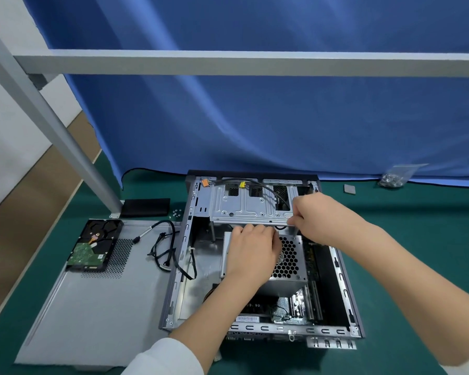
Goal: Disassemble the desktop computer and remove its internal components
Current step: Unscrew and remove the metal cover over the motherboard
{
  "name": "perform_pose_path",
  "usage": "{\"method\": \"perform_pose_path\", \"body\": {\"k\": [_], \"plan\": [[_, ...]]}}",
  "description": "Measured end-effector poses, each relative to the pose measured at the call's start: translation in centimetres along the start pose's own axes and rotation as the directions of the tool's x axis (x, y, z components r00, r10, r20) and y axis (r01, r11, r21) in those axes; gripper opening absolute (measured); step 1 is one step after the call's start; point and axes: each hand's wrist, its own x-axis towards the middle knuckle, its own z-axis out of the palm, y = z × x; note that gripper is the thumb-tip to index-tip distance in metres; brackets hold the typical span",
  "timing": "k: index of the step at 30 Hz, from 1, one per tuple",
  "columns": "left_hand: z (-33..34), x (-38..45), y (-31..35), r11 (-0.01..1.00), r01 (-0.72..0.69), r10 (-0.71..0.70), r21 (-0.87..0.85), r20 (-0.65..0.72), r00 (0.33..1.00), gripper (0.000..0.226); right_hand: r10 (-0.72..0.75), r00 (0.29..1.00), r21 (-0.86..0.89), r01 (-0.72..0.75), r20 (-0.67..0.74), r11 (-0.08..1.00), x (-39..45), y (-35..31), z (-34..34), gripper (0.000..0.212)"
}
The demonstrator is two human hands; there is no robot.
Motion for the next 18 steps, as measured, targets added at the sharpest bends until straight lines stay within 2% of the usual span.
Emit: {"method": "perform_pose_path", "body": {"k": [2,5,6,8,11,14,18], "plan": [[0.0,0.0,0.0,1.0,-0.003,0.003,0.001,-0.002,1.0,0.037,-0.062,0.998,-0.004,0.062,0.027,0.998,-0.1,0.4,0.0,0.016],[0.1,0.0,0.0,1.0,-0.002,0.002,0.001,0.0,1.0,0.037,-0.127,0.991,-0.009,0.128,0.027,0.992,-0.4,1.0,0.0,0.027],[0.1,0.0,0.0,1.0,-0.003,0.003,0.002,0.002,1.0,0.038,-0.135,0.991,-0.015,0.135,0.012,0.991,-0.4,1.2,0.0,0.024],[0.1,0.0,0.0,1.0,-0.004,0.004,0.003,0.003,1.0,0.037,-0.123,0.992,-0.047,0.122,-0.027,0.991,-0.4,1.3,-0.1,0.02],[0.1,0.0,0.0,1.0,-0.009,0.009,0.003,0.006,1.0,0.038,-0.093,0.986,-0.115,0.076,-0.142,0.99,-0.3,1.0,0.3,0.038],[0.1,0.0,-0.1,1.0,-0.008,0.008,0.007,0.01,1.0,0.037,-0.122,0.96,-0.202,0.071,-0.254,0.977,-0.4,0.8,1.0,0.025],[0.1,0.1,-0.1,1.0,-0.01,0.01,0.013,0.009,1.0,0.038,-0.127,0.963,-0.103,0.105,-0.239,0.989,-0.5,0.6,1.3,0.024]]}}
